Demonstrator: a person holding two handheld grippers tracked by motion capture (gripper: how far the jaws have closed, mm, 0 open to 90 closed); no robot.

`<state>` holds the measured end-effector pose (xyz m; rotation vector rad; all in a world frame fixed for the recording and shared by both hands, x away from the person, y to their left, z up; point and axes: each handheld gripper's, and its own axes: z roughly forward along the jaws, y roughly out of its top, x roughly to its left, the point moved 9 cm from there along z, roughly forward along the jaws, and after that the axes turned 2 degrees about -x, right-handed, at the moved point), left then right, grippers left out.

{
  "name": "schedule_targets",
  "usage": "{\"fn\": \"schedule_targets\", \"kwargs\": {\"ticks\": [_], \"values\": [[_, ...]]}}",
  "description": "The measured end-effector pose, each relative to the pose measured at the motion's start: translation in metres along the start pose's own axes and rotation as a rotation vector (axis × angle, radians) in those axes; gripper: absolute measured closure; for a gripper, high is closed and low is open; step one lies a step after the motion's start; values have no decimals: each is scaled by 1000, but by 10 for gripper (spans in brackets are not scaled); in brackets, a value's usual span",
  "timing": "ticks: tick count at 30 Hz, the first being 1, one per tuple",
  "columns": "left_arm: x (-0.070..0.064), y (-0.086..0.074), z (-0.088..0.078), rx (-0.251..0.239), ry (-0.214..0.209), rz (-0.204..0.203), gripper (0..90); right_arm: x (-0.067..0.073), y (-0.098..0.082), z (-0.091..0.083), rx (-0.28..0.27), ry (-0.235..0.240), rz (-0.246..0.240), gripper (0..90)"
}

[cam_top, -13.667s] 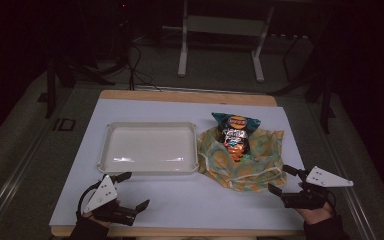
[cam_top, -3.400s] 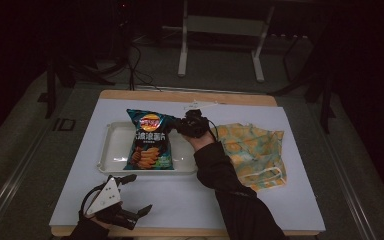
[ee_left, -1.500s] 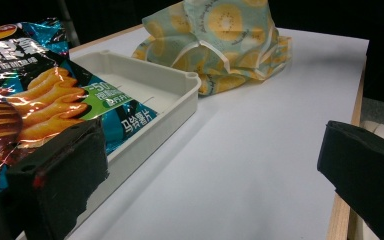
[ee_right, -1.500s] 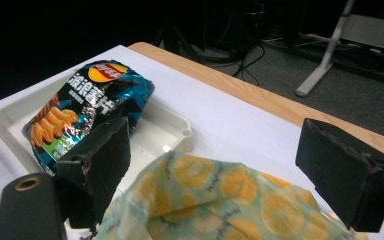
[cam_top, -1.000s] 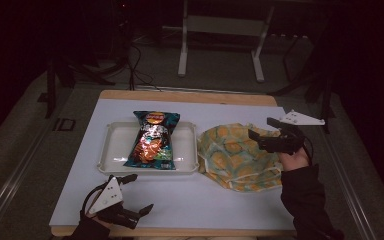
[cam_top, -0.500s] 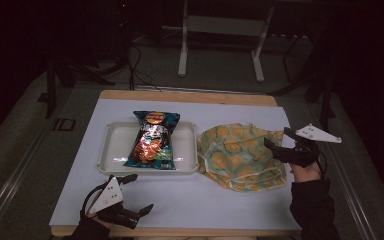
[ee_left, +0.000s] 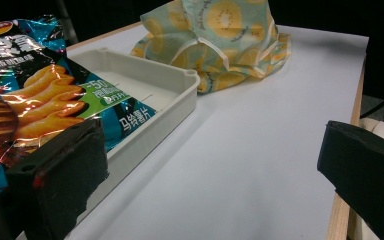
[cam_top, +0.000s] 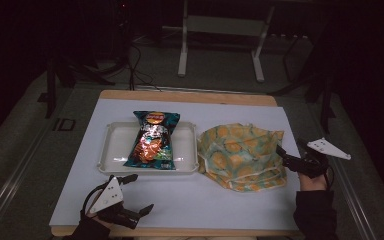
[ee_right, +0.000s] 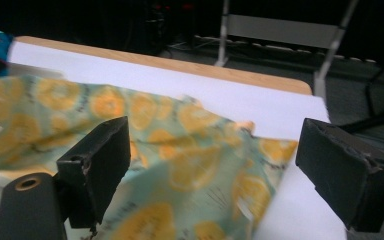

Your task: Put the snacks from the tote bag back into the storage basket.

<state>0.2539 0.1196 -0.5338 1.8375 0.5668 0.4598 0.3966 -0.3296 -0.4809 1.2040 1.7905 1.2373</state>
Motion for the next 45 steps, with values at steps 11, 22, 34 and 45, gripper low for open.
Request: {"fn": "schedule_targets", "kwargs": {"ticks": [11,22,34,45], "values": [[-1,0,0,1,-5,3,3,-6,-22,1,21,-19,-10,141],[-3,1,-2,-7,-9,3,3,7,-36,-3,32,21,-32,142],[-2,0,-2,-2,-16,5,3,16,-35,-8,-17,34,-32,142],[-2,0,-2,-2,-17,4,3,14,-38,-6,-17,25,-53,142]]}}
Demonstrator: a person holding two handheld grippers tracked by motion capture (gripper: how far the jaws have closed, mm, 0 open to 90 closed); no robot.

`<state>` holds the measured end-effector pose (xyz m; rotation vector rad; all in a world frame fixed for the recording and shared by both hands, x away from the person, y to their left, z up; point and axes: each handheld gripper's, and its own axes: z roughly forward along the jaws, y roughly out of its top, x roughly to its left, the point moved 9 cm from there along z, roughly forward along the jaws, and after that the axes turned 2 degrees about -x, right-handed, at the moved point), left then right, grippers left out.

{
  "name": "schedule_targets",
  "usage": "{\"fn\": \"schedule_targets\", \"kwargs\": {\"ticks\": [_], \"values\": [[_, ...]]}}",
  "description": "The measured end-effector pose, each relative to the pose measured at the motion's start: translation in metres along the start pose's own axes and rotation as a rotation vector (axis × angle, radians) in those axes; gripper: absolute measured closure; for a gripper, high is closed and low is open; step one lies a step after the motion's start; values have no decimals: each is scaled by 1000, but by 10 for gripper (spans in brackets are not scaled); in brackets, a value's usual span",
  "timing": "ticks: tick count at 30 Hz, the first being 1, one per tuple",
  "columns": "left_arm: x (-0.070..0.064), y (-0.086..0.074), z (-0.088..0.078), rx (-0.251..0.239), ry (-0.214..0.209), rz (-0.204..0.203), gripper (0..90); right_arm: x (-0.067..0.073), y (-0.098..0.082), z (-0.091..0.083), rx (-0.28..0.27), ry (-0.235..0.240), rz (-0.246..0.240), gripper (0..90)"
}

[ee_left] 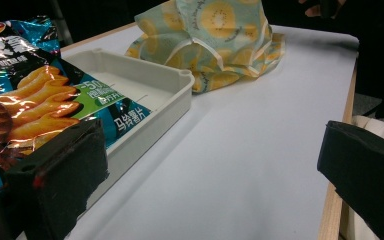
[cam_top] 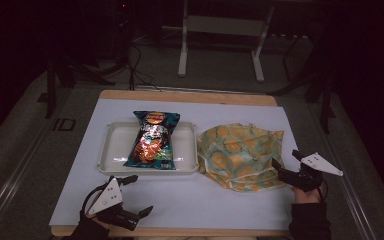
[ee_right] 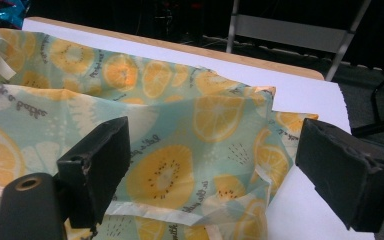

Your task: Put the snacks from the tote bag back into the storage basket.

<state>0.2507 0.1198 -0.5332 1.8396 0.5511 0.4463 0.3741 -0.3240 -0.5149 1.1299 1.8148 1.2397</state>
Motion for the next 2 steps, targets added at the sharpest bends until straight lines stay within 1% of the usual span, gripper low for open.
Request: {"fn": "schedule_targets", "kwargs": {"ticks": [2], "values": [[0,0,0,0,0,0,3,-1,0,0,2,-4,1,142]]}}
